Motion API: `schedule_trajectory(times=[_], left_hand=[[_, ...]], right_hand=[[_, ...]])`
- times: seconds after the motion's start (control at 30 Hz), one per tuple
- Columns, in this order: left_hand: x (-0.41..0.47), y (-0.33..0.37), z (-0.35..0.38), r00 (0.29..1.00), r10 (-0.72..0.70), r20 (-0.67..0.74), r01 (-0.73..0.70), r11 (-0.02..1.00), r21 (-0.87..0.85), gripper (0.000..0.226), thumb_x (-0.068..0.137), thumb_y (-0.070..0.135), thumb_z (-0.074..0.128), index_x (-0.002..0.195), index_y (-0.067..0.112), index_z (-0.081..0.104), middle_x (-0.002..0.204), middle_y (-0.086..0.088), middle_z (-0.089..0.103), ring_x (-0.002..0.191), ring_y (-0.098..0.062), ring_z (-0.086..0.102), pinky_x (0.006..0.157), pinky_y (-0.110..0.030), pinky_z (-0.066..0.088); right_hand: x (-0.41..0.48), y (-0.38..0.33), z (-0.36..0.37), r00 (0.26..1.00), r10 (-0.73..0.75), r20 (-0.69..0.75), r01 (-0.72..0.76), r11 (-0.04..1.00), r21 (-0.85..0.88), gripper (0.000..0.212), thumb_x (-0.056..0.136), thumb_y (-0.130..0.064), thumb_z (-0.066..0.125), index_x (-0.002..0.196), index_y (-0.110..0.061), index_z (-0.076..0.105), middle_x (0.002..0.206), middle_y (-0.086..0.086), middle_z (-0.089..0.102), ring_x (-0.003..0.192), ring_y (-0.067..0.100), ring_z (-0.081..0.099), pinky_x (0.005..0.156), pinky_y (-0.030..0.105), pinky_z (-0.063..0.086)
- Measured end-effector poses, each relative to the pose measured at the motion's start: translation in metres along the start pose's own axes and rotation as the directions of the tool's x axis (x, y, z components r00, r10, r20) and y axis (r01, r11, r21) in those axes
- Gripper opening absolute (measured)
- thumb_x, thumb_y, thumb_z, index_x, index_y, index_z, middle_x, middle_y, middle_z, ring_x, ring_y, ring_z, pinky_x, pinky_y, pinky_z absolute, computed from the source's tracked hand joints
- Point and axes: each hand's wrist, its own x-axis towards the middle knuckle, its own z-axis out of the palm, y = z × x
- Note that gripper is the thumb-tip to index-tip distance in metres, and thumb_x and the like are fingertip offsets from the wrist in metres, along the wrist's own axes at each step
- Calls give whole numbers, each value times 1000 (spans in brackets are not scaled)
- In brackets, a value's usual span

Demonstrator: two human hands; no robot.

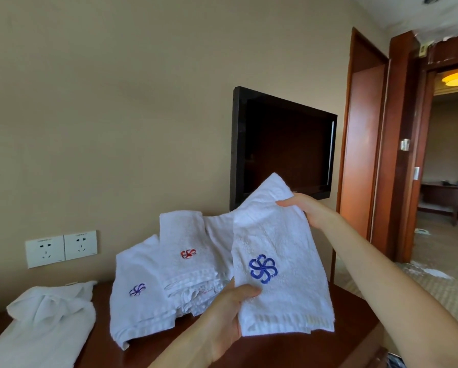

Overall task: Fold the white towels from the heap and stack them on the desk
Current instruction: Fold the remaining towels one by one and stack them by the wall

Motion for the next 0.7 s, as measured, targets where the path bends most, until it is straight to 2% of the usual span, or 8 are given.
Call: schedule_trajectory(times=[0.07, 0.1, 0.17, 0.27, 0.4, 0.5, 0.63, 0.7], left_hand=[[8, 1, -1, 999, 37, -13, -37, 999, -13, 33, 91, -1, 52, 120, 14, 60, 111, -13, 71, 103, -30, 68, 88, -46, 55], [14, 1, -3, 998, 52, -35, -53, 998, -16, 33, 92, 0, 52, 120, 14, 60, 111, -12, 71, 103, -29, 68, 88, -45, 55], [30, 0, -8, 993, 75, -87, -77, 997, -17, 33, 93, 1, 52, 122, 16, 59, 110, -9, 72, 103, -26, 68, 89, -42, 55], [61, -1, -20, 980, 108, -167, -116, 992, -44, 37, 92, 0, 54, 125, 17, 57, 109, -8, 72, 104, -27, 68, 97, -47, 50], [107, -11, -41, 952, 94, -290, -130, 986, -108, 38, 93, 2, 55, 125, 22, 56, 107, -6, 73, 99, -28, 68, 85, -49, 56], [134, -19, -55, 937, 125, -327, -161, 983, -87, 39, 96, 6, 52, 126, 31, 53, 112, 1, 70, 100, -21, 67, 68, -37, 60], [174, -23, -68, 895, 233, -381, -277, 959, -63, 48, 96, 3, 48, 133, 34, 49, 124, 4, 63, 111, -20, 62, 71, -33, 59], [191, -26, -71, 875, 249, -415, -305, 949, -74, 49, 97, 3, 46, 135, 34, 47, 128, 3, 60, 113, -22, 60, 69, -30, 59]], right_hand=[[13, -5, 4, 998, -43, 40, 42, 999, 25, 65, 69, -27, 81, 127, -12, 55, 113, 5, 63, 104, 20, 60, 85, 34, 49], [20, -6, 6, 997, -58, 56, 56, 998, 37, 63, 72, -26, 79, 128, -12, 54, 116, 6, 63, 106, 21, 60, 87, 34, 49], [38, -5, 12, 993, -81, 82, 75, 995, 72, 48, 85, -17, 69, 130, -12, 53, 119, 6, 63, 108, 21, 61, 86, 34, 50], [72, 5, 23, 994, -84, 63, 78, 993, 83, 37, 92, -13, 62, 127, -15, 52, 115, 4, 62, 102, 19, 62, 79, 32, 52], [127, 35, 42, 997, -69, 18, 70, 997, -28, 50, 92, -17, 63, 138, -9, 46, 128, 12, 57, 117, 29, 56, 105, 47, 43], [166, 51, 53, 997, -73, 9, 73, 997, -3, 49, 94, -15, 61, 140, -8, 44, 132, 13, 55, 120, 30, 54, 106, 45, 41], [216, 58, 62, 994, -106, 23, 103, 989, 109, 52, 94, -13, 61, 142, -12, 42, 130, 7, 56, 111, 23, 57, 99, 37, 45], [236, 63, 67, 992, -129, 5, 127, 985, 115, 53, 93, -12, 62, 143, -13, 42, 134, 8, 55, 113, 23, 57, 101, 39, 44]])
